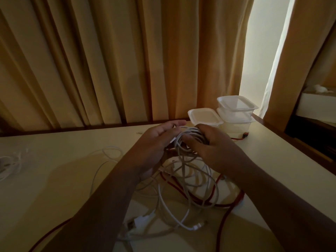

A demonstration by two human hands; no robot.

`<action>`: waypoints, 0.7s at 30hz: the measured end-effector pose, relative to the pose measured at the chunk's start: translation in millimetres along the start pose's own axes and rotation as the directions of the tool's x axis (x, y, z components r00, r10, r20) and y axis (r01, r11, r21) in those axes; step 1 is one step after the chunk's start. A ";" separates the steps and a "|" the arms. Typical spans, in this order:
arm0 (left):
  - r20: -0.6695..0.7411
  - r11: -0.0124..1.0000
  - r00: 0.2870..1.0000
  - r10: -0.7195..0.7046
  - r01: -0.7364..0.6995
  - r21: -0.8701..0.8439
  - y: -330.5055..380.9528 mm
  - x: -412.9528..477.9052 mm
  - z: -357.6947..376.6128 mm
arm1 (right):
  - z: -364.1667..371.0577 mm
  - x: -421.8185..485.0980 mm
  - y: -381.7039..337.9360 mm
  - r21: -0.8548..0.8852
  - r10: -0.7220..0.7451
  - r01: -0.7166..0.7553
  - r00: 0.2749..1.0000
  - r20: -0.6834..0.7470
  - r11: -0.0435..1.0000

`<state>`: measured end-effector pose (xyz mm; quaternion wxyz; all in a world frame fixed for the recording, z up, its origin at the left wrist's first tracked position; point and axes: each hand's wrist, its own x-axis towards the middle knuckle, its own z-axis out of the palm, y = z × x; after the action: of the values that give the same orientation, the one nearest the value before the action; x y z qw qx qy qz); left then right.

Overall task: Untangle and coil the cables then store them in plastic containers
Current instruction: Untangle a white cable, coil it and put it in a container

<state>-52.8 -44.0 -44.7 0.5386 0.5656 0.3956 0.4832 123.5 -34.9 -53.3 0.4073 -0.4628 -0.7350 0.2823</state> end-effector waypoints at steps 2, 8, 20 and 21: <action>-0.034 1.000 0.999 0.021 -0.021 0.014 -0.7 0.0 -2.0 | 3.7 -0.5 -2.8 0.023 -0.014 0.014 0.999 -0.028 1.000; -0.067 0.990 0.990 0.122 -0.117 0.074 -4.1 1.2 4.1 | 7.2 -0.2 -2.3 -0.009 -0.025 0.024 0.989 -0.148 1.000; -0.157 0.590 0.808 0.568 -0.267 0.762 -13.6 2.7 5.4 | 11.7 3.6 0.0 -0.173 -0.072 0.033 0.973 -0.221 0.984; -0.161 0.563 0.776 0.610 -0.281 0.777 -14.2 2.2 5.5 | 12.2 3.7 0.2 -0.162 -0.057 0.021 0.973 -0.222 0.987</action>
<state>-45.9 -41.7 -58.2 0.0335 0.6953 0.4944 0.5205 112.3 -31.9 -58.4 0.4557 -0.5081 -0.7130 0.1605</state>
